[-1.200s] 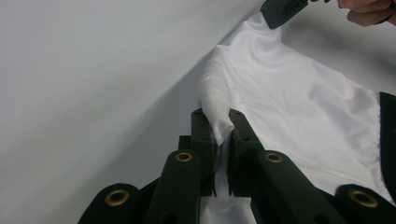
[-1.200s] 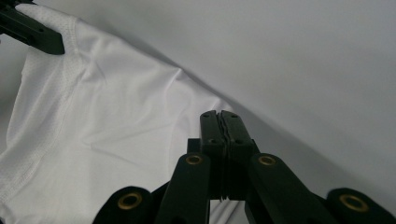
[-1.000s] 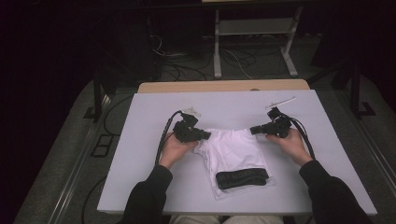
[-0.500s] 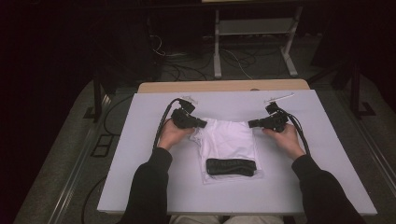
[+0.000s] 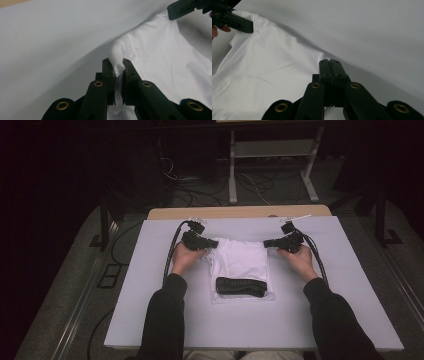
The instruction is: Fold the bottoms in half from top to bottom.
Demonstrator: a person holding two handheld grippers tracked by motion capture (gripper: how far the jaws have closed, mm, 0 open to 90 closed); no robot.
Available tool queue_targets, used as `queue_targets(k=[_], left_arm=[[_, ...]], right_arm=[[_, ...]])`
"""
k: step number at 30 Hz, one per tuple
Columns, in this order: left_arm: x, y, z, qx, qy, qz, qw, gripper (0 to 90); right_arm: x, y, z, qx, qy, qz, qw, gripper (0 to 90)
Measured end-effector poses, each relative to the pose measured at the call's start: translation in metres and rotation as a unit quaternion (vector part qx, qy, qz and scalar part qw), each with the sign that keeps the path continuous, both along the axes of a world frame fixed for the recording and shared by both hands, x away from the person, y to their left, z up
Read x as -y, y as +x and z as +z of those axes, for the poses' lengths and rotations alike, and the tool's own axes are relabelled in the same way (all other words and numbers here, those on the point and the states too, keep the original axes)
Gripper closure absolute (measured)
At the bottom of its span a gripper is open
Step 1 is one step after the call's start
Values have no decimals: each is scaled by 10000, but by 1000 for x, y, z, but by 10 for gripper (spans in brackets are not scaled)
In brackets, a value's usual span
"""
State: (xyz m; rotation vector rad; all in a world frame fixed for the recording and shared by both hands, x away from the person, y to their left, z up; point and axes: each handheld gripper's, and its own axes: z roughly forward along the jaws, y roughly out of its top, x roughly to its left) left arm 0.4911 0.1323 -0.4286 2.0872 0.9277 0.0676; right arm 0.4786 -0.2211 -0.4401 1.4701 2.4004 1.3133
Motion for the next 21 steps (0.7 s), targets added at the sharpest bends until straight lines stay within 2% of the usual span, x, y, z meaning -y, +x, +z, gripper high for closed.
queue_targets(k=[4,6,7,8,9,10,11,12,13,14,15,16,21], left_arm=[[-3,1,-3,-48,-97,120,9999,810],[-4,0,-3,-77,-136,124,9998,734],[-4,-1,-3,-57,-167,110,9998,734],[-4,-3,-2,-21,-142,155,9998,689],[-3,-4,-1,19,-59,208,9998,563],[-3,-5,0,44,2,257,9997,563],[-2,-7,1,62,25,270,9996,460],[-2,-8,2,60,27,265,9996,422],[-2,-9,4,83,14,289,9995,422],[-2,-10,6,119,-38,267,9996,355],[-2,-11,7,150,-121,270,9994,328],[-3,-12,9,136,-167,249,9995,328],[-3,-16,17,218,-304,211,9991,207]], right_arm=[[-1,5,3,20,122,-61,9999,870],[-1,5,2,-22,205,22,9998,835],[-1,5,2,-22,205,22,9998,835],[0,3,2,19,184,74,9998,806],[1,1,2,68,187,165,9997,725],[1,1,2,68,187,165,9997,725],[4,0,3,87,250,289,9992,658],[5,-2,4,145,258,311,9991,628],[5,-2,4,145,258,311,9991,628],[6,-4,5,221,246,369,9988,560],[6,-5,6,248,256,372,9987,529],[6,-5,6,248,256,372,9987,529],[5,-9,11,357,273,393,9982,339]])
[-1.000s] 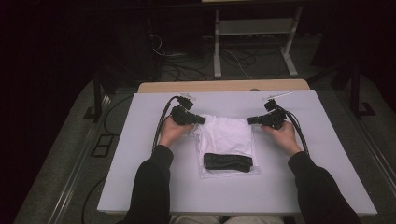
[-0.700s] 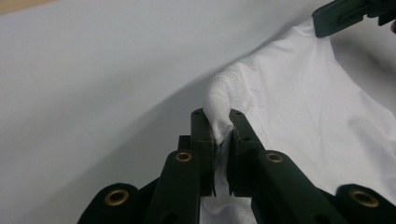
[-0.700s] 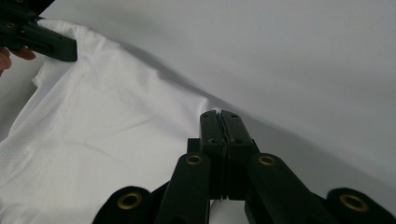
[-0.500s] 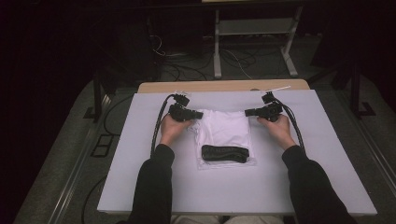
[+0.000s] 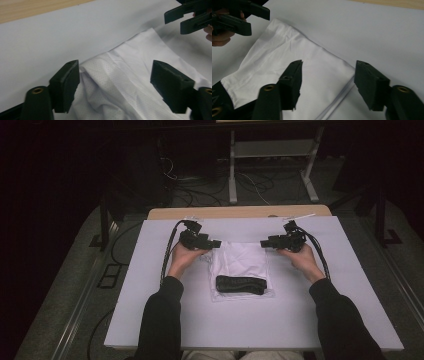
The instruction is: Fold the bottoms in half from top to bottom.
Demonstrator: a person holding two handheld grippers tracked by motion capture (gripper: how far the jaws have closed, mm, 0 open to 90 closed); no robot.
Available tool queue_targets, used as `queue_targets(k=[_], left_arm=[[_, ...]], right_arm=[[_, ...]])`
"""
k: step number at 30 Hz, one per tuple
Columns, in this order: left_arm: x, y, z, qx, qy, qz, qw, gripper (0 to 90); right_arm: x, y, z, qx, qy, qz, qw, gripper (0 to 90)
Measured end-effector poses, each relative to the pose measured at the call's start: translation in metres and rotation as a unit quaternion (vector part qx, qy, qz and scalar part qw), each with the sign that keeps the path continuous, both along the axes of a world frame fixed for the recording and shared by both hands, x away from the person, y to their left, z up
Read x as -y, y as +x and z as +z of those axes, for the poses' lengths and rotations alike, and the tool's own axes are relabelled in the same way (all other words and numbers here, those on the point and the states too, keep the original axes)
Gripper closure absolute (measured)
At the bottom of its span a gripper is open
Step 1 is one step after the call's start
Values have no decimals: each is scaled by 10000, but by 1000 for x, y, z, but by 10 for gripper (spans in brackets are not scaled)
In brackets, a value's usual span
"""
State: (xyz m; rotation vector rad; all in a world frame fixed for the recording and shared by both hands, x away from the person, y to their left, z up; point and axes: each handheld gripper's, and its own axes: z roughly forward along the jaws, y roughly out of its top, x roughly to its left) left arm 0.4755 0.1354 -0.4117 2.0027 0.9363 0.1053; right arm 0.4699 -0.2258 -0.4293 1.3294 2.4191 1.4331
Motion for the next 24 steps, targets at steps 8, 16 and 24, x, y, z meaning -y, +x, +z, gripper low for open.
queue_targets(k=[8,16,24], left_arm=[[-3,-7,12,70,-255,-67,9996,6],[-3,-22,21,317,-195,-141,9992,0],[-11,-34,24,418,-181,-88,9989,0]], right_arm=[[-5,-5,9,172,-179,-24,9997,86],[4,-16,28,321,-250,-141,9991,0],[10,-36,40,449,-243,7,9987,0]])
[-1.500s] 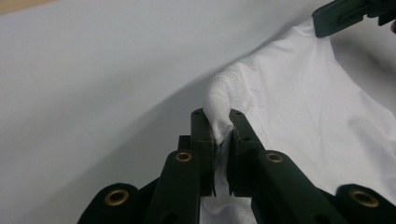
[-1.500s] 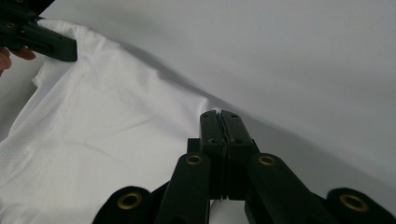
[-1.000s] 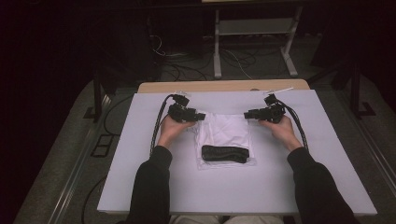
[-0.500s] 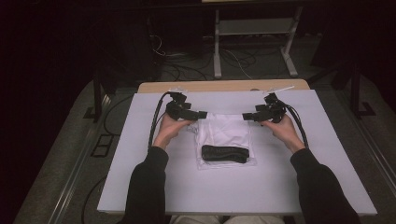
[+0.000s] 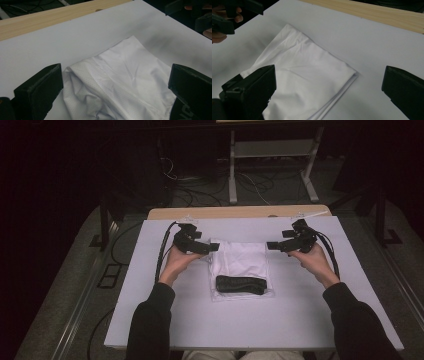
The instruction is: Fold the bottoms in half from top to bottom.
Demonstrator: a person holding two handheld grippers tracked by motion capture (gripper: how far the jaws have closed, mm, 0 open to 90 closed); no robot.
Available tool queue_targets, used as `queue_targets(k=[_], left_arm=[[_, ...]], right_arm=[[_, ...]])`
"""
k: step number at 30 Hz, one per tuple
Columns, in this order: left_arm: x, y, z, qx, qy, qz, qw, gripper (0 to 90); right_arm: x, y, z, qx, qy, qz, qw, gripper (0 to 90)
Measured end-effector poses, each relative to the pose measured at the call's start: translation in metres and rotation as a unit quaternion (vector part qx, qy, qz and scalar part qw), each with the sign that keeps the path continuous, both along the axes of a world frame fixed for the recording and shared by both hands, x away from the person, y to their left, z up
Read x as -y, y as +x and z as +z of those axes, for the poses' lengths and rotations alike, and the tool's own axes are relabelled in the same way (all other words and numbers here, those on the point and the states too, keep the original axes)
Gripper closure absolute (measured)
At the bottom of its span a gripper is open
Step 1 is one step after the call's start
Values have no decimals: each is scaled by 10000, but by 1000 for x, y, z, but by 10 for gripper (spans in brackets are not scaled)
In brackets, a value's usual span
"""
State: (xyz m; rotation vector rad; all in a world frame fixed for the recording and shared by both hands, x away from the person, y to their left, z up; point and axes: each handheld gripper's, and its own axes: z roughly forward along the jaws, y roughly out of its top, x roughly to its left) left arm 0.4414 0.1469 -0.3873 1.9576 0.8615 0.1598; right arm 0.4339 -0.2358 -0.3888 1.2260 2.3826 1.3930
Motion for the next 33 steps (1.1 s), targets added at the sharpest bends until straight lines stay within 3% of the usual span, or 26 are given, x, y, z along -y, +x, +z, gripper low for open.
queue_targets(k=[13,21,33], left_arm=[[-24,-26,7,214,-59,184,9996,0],[-38,-44,3,262,-160,240,9992,0],[-53,-72,-2,474,-117,314,9983,0]], right_arm=[[5,-27,6,188,-138,52,9997,0],[13,-46,-3,161,-146,53,9998,0],[32,-72,-7,246,-171,-32,9995,0]])
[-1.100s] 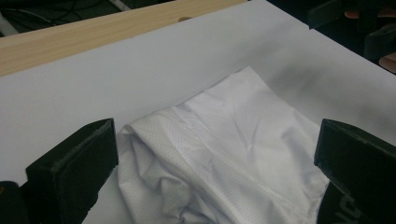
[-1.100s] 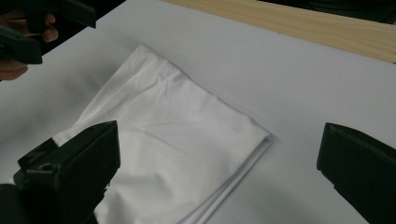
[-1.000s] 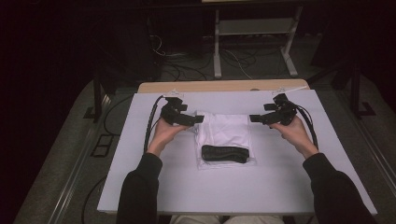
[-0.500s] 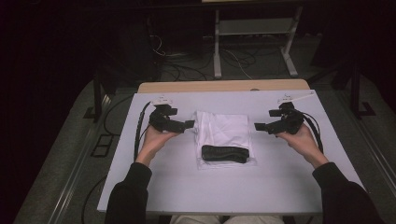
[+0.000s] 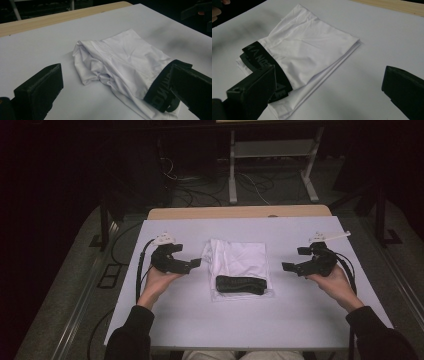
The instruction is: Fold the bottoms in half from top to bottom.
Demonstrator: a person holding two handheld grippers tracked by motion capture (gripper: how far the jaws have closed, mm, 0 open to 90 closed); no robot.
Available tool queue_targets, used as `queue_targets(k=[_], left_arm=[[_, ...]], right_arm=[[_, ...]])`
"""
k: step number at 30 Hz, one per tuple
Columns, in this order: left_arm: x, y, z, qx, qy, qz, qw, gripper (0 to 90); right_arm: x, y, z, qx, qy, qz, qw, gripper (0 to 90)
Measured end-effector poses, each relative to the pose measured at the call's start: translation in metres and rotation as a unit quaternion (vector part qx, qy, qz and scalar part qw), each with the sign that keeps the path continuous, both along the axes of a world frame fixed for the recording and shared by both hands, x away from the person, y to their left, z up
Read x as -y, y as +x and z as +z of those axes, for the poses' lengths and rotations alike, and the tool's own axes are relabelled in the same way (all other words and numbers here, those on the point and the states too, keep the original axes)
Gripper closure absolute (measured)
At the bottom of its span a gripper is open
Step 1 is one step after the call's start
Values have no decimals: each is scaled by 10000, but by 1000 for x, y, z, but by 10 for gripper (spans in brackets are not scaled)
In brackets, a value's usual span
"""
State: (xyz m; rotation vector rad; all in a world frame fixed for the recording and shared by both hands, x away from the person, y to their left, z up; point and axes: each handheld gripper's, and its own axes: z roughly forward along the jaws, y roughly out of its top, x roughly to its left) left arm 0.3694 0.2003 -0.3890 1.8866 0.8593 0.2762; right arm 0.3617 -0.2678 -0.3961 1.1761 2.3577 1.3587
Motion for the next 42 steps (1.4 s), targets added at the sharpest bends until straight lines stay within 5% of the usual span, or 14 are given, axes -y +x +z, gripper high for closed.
queue_targets(k=[26,42], left_arm=[[-25,-57,-19,149,-12,-32,9999,0],[-58,-83,-29,204,-226,453,9985,0]], right_arm=[[35,-57,-27,80,101,-114,9999,0],[54,-81,-42,158,140,-365,9991,0]])
